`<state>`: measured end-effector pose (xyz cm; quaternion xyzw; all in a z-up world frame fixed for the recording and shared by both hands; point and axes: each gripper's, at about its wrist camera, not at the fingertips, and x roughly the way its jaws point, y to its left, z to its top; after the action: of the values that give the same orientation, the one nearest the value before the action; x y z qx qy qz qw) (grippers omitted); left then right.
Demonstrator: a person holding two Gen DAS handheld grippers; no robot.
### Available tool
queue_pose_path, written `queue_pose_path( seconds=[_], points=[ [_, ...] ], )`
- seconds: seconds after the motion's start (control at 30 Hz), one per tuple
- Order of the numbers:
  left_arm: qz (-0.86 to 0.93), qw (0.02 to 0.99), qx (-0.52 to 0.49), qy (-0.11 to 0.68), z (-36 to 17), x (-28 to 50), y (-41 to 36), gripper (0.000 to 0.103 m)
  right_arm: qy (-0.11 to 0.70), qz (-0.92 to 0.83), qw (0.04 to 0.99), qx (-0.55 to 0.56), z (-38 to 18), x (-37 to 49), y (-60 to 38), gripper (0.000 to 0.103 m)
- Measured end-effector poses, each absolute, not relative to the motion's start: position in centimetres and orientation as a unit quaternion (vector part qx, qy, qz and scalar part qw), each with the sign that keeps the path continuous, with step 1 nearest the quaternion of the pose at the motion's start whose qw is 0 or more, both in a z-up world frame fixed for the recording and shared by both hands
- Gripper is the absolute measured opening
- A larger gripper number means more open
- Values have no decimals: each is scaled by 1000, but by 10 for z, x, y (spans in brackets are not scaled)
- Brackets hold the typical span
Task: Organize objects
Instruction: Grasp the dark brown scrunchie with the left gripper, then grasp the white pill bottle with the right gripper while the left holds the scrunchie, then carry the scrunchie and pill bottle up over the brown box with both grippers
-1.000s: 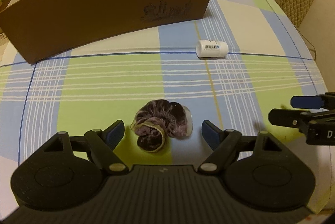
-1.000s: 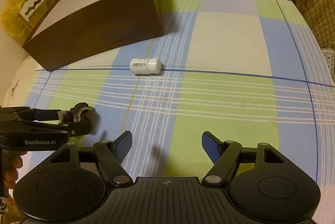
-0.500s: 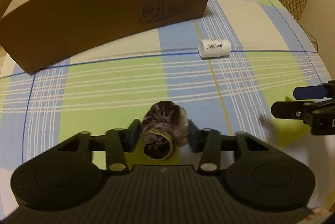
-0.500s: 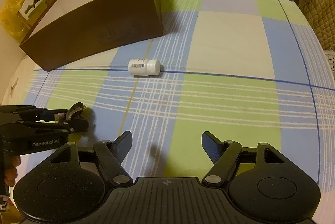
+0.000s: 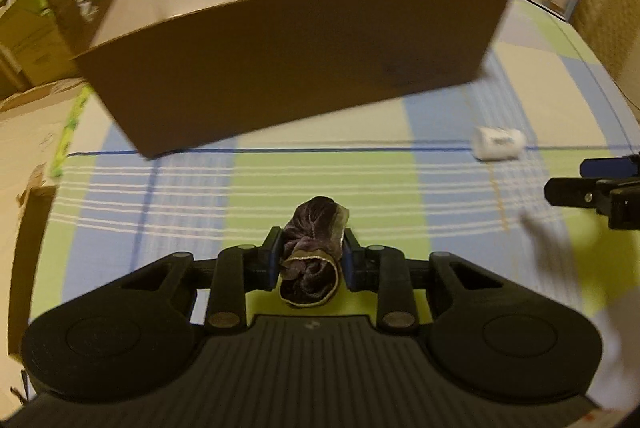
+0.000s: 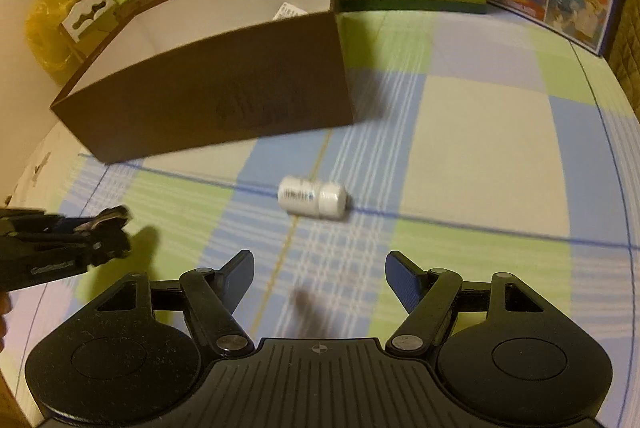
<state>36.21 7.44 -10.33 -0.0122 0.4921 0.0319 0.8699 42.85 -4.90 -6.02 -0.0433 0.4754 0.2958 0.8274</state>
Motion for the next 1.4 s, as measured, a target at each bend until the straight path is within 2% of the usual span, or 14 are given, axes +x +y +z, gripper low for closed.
queue_pose_path(
  seconds=[0.4, 0.53, 0.7, 1.4],
  points=[
    [78, 866, -29, 493, -105, 368, 113, 26, 469, 278, 837, -51, -79, 453, -13, 69],
    [82, 866, -31, 493, -107, 370, 117, 26, 477, 268, 835, -54, -85, 460, -6, 55],
    [83, 865, -33, 494, -109, 371, 119, 26, 481, 261, 835, -58, -90, 462, 1, 45],
    [84, 869, -39, 485, -98, 361, 123, 26, 463, 310, 828, -60, -67, 443, 7, 44]
  ],
)
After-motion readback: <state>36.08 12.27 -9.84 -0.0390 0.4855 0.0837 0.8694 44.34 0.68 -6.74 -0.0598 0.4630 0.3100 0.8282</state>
